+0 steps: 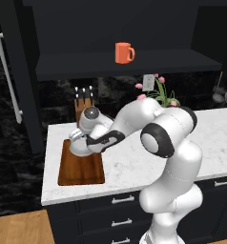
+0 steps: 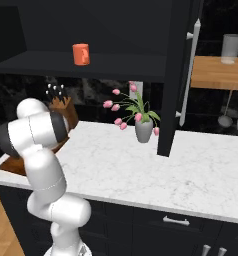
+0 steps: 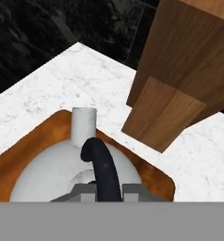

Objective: Pick the kettle from the counter and place it on the tray. Then pick the mug from the cabinet and place it on the tray. Then close the cabinet doors.

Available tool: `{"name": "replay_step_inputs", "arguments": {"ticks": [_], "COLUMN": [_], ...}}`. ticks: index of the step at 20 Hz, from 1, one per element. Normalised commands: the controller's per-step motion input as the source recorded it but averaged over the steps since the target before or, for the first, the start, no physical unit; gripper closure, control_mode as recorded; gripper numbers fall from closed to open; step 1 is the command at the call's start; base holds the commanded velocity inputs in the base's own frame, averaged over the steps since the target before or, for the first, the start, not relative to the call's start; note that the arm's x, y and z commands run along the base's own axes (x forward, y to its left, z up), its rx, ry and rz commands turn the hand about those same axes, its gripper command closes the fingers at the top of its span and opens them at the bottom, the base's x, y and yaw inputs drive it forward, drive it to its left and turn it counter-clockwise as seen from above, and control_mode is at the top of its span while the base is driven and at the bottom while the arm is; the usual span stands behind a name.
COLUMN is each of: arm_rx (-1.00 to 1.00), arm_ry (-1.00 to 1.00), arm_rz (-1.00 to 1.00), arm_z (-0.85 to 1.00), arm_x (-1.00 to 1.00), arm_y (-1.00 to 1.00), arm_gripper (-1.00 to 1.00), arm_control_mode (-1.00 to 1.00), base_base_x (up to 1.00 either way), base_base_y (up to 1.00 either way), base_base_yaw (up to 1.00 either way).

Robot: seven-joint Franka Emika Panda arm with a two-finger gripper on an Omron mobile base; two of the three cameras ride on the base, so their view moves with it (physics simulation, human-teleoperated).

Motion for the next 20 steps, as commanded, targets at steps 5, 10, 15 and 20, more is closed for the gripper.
{"name": "replay_step_inputs", "arguments": {"ticks": [5, 10, 15, 20], "arm_rx": [0.00, 0.00, 0.00, 0.00], "arm_ry": [0.00, 0.04, 0.03, 0.00], "arm_rz": [0.00, 0.00, 0.00, 0.00], "arm_z": [-0.14, -0.10, 0.00, 0.06], "arm_x": [0.16, -0.13, -0.20, -0.13], "arm_y": [0.07, 0.03, -0.01, -0.13], "arm_gripper": [1.00, 1.00, -1.00, -1.00], "arm_control_mode": [-1.00, -1.00, -1.00, -1.00], "base_base_x": [0.00, 0.00, 0.00, 0.00], "base_base_y": [0.00, 0.00, 0.00, 0.00], "base_base_yaw": [0.00, 0.00, 0.00, 0.00]}}
